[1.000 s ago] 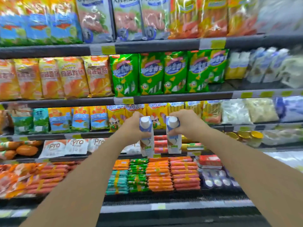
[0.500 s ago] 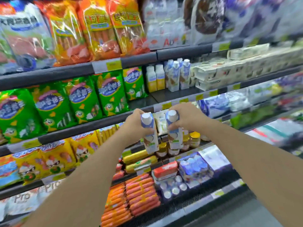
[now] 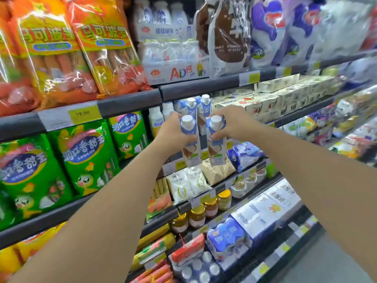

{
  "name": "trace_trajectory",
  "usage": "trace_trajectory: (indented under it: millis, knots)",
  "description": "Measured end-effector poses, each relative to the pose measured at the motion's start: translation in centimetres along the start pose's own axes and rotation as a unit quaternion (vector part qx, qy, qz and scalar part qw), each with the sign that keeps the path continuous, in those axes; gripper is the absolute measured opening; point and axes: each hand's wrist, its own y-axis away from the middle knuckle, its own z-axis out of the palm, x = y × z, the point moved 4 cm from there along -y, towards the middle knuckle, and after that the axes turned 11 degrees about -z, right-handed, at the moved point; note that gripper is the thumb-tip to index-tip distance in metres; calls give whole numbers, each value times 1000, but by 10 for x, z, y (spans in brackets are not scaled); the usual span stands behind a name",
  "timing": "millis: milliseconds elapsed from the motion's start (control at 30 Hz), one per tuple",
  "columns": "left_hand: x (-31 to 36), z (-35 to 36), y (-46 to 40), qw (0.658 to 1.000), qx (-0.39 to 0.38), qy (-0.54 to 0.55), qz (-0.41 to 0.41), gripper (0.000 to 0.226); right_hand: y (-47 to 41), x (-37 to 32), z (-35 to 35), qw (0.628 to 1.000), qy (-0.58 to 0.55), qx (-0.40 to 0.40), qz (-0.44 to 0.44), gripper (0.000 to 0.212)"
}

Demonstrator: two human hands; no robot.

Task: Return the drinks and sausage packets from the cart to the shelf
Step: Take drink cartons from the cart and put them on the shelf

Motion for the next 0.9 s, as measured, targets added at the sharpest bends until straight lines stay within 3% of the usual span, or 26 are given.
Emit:
trace_trajectory:
  millis: [200, 333, 667, 800, 900]
  knots:
    - [8, 11, -51, 999, 26, -45, -4, 64, -39, 37, -7, 999, 23, 23, 36, 58]
    - [11, 18, -74, 998, 35, -47, -4, 55, -61, 56, -3, 999, 16, 18, 41, 56]
    - [15, 37, -103, 994, 94, -44, 24, 35, -106, 96, 11, 999, -24, -13, 18, 35]
    - [10, 43, -99, 990, 135, -30, -29, 69, -112, 109, 8, 997, -56, -49, 30, 51]
    - [4, 51, -93, 988, 128, -67, -60, 64, -110, 113, 6, 995, -75, -65, 12, 81]
